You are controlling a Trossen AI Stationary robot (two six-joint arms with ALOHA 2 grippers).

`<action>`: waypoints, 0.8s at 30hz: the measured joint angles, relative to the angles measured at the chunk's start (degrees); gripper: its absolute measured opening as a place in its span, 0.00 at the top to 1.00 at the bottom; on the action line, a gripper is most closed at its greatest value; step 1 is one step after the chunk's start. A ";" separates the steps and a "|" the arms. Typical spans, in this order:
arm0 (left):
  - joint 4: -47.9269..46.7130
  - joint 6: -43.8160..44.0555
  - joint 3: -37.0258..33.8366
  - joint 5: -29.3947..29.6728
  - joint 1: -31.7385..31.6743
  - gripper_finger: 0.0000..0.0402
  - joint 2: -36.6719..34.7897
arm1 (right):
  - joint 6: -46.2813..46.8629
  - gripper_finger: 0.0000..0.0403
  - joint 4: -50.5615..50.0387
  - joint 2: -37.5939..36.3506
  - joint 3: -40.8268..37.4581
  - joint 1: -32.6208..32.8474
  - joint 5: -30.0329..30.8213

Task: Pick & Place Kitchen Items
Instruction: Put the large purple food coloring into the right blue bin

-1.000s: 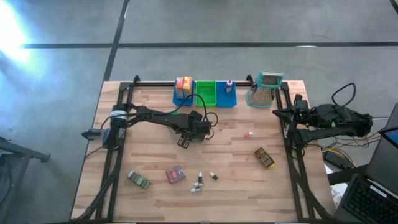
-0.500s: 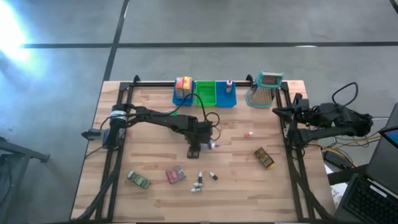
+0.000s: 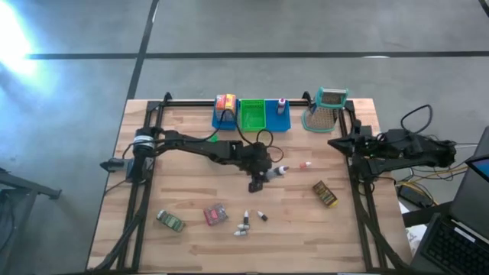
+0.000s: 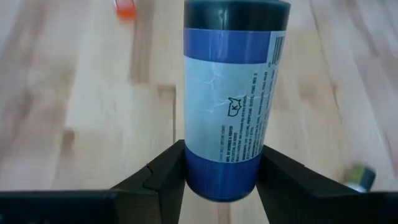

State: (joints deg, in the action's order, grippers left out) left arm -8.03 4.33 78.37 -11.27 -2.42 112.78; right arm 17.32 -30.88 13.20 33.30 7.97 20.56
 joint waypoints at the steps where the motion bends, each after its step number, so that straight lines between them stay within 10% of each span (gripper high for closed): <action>1: 1.90 0.44 -0.50 0.59 0.00 0.57 -0.10 | 0.15 0.98 0.13 0.55 -0.82 0.00 0.00; 12: 23.20 6.13 -9.47 4.64 -0.01 0.57 -0.50 | 1.03 0.81 8.79 10.37 -3.37 0.00 -1.20; 24: 23.62 2.93 -13.44 11.17 2.46 0.58 -10.01 | 2.49 0.50 8.03 16.43 2.31 0.00 -1.07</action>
State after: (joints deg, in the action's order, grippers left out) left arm 15.60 7.25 64.93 -0.10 0.04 102.77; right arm 19.81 -22.84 29.63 35.61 7.97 19.49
